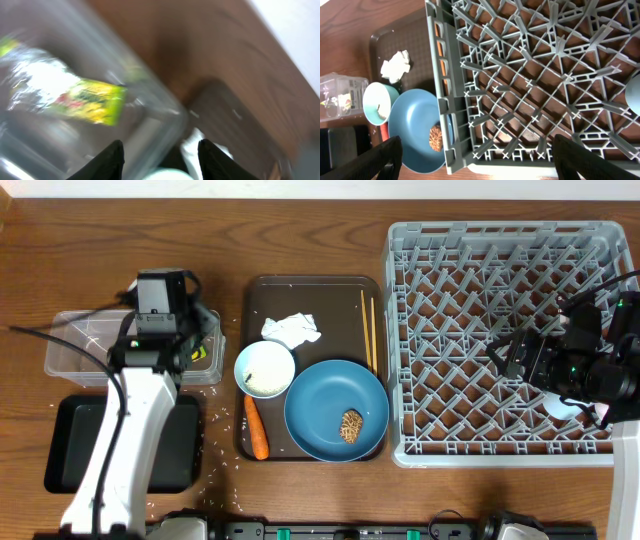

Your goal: Sort waste into correct bins and load items into the dishwasher rack

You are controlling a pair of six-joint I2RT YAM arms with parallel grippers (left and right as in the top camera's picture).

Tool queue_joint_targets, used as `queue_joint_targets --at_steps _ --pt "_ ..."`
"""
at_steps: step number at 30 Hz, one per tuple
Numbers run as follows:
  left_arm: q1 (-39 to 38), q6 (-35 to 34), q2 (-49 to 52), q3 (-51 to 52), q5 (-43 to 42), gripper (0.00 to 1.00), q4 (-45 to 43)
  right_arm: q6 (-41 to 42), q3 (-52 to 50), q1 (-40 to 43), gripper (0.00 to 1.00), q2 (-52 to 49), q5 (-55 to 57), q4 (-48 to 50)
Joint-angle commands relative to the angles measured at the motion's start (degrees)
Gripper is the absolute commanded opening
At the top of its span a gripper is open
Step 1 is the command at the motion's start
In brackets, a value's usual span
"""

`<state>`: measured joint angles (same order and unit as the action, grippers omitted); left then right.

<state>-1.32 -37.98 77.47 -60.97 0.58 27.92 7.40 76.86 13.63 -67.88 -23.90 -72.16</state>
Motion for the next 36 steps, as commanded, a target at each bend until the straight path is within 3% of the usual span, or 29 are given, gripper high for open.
queue_joint_targets --at_steps 1,3,7,21,31,32,36 --pt "-4.72 24.41 -1.81 -2.27 -8.85 0.60 -0.90 -0.85 0.17 -0.33 0.89 0.04 0.17 0.39" --pt "-8.63 35.78 -0.74 -2.25 -9.16 0.64 -0.55 -0.83 0.17 -0.33 0.90 0.04 0.15 0.61" --pt "-14.56 48.48 4.17 -2.21 -9.11 0.72 -1.18 -0.83 0.17 -0.33 0.90 0.04 0.15 0.61" --pt "-19.91 54.80 26.49 -2.21 -9.11 0.72 -17.09 -0.81 0.17 -0.33 0.92 0.04 0.13 -0.72" --pt "-20.02 56.00 33.42 -2.21 -8.87 0.56 -19.10 -0.81 0.17 -0.33 0.93 0.04 0.13 -0.85" --pt "-20.02 56.00 33.77 -2.21 -8.68 0.52 -19.19 -0.81 0.17 -0.33 0.93 0.04 0.13 -0.85" --pt "-20.02 55.93 33.40 -2.29 -7.21 0.21 -19.74 -0.81 0.17 -0.33 0.93 0.04 0.13 -0.87"
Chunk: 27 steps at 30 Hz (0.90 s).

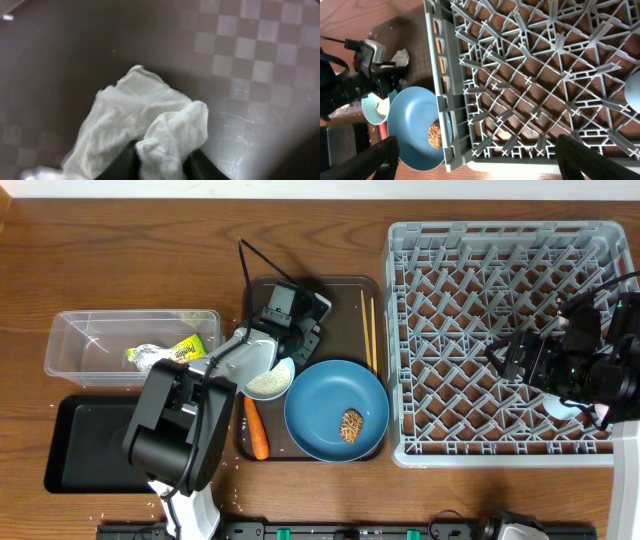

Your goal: Sort waste into correct bins and load items into the dishwasher rack

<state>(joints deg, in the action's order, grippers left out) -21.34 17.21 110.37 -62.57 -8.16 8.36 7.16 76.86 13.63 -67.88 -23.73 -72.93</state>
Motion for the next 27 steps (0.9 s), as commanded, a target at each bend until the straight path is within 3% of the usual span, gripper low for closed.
queue_joint_targets --at_steps 1,2,9,14,18,22,27 --pt "0.00 0.74 0.13 -0.74 1.62 0.12 -0.52 -0.57 0.17 -0.33 0.93 0.04 -0.04 -0.11" --pt "0.00 0.74 -0.46 -0.85 1.79 0.08 -0.87 -0.59 0.17 -0.33 0.93 0.04 -0.04 -0.11" --pt "0.07 -1.81 -9.90 -1.84 2.91 0.06 -0.85 -0.59 0.17 -0.33 0.93 0.04 -0.04 -0.17" --pt "0.26 -6.29 -20.20 -1.84 15.89 0.06 4.00 -0.59 0.17 -0.33 0.93 0.04 -0.07 -0.17" --pt "4.04 -18.10 -27.50 -1.84 24.68 0.06 16.02 -0.59 0.17 -0.33 0.93 0.04 -0.07 -0.17" --pt "11.32 -27.47 -29.53 -1.77 24.20 0.06 25.03 -0.59 0.17 -0.33 0.93 0.04 -0.07 -0.13" --pt "20.22 -21.20 -26.51 -1.18 16.17 0.06 22.91 -0.59 0.17 -0.33 0.93 0.04 -0.04 -0.02"
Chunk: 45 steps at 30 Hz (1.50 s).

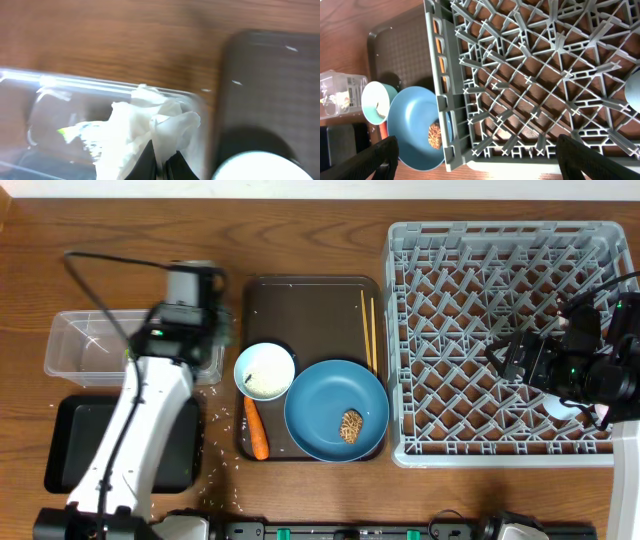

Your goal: Sort waste into correct bins and load items into the dishwasher rack

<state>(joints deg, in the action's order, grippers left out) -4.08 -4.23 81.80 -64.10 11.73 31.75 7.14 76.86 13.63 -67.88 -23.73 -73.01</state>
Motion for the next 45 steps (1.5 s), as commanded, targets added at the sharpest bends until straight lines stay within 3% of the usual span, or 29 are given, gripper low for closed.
queue_joint_targets --at_steps 1,3,6,11,13,16,20,27,31,34,37,41,45 --pt "4.31 0.83 3.08 0.35 -5.70 0.06 -0.59 -0.59 0.17 -0.33 0.93 0.04 -0.04 -0.04" --pt "6.58 0.79 5.27 0.35 -8.68 0.17 -0.50 -0.59 0.17 -0.33 0.93 0.04 -0.04 -0.11" --pt "8.02 0.79 6.67 0.35 -10.75 0.53 -1.20 -0.57 0.17 -0.33 0.93 0.04 -0.09 -0.11" --pt "8.11 0.72 3.10 -0.96 -12.07 0.71 1.70 -0.59 0.17 -0.33 0.93 0.04 -0.28 -0.15" --pt "8.02 0.50 -0.50 -1.84 -15.21 0.80 5.16 -0.70 0.17 -0.33 0.93 0.04 -0.28 -0.15" --pt "7.52 0.48 -7.23 -2.62 -22.12 0.85 9.38 -2.14 0.17 -0.33 0.93 0.04 -0.28 0.17" --pt "5.90 -0.76 -16.87 -2.62 -27.61 0.82 13.64 -2.62 0.17 -0.33 0.92 0.04 -2.16 1.33" --pt "0.20 -0.83 -28.94 -2.62 -27.34 0.74 24.28 -5.07 0.17 -0.35 0.92 0.04 -8.72 1.14" --pt "-0.35 -9.20 -30.27 -1.64 -21.94 0.74 33.42 -5.09 0.17 -0.35 0.92 0.04 -8.68 0.55" --pt "-0.37 -14.25 -29.38 1.92 -23.34 0.74 36.39 -5.07 0.17 -0.35 0.92 0.04 -8.68 0.39" --pt "-0.42 -19.69 -28.20 6.43 -26.97 0.68 36.96 -5.09 0.17 -0.33 0.92 0.04 -8.68 0.61" --pt "-1.73 -25.35 -26.10 14.56 -28.24 0.68 34.32 -5.07 0.17 -0.33 0.93 0.04 -8.68 0.79" --pt "-6.25 -26.71 -23.93 22.99 -28.65 0.68 26.29 -5.07 0.17 -0.35 0.93 0.04 -8.66 0.76"
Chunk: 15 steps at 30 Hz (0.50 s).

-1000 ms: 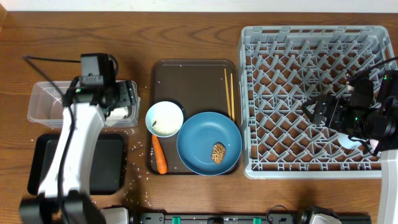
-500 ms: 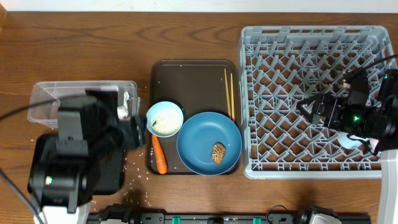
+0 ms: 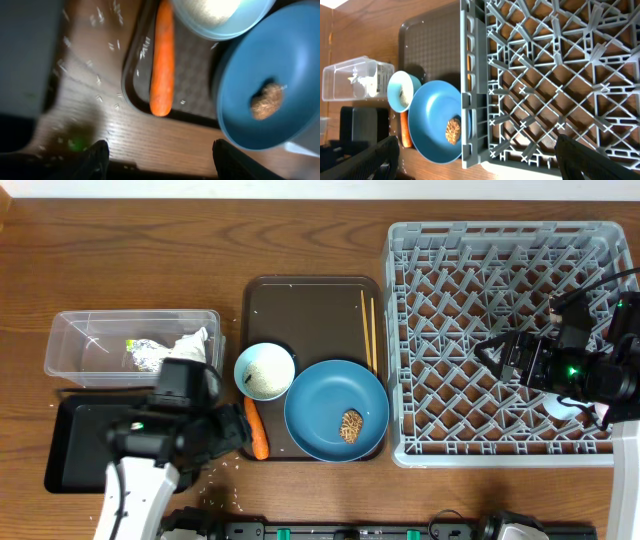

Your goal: Sort waste into correct bins and load items into the dishwasher rack

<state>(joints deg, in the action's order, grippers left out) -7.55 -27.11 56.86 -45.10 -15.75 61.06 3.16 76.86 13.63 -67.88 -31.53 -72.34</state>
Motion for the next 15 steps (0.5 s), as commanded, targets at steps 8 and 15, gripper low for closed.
queue_joint_targets --at_steps 8,15 --pt "-12.63 -8.15 8.44 10.14 8.13 0.68 -15.28 -1.09 0.17 -0.33 0.93 0.04 -0.85 -0.11" --pt "-12.79 -8.13 19.54 10.23 7.61 0.64 -24.46 -1.09 0.17 -0.33 0.93 0.04 -0.83 -0.13"
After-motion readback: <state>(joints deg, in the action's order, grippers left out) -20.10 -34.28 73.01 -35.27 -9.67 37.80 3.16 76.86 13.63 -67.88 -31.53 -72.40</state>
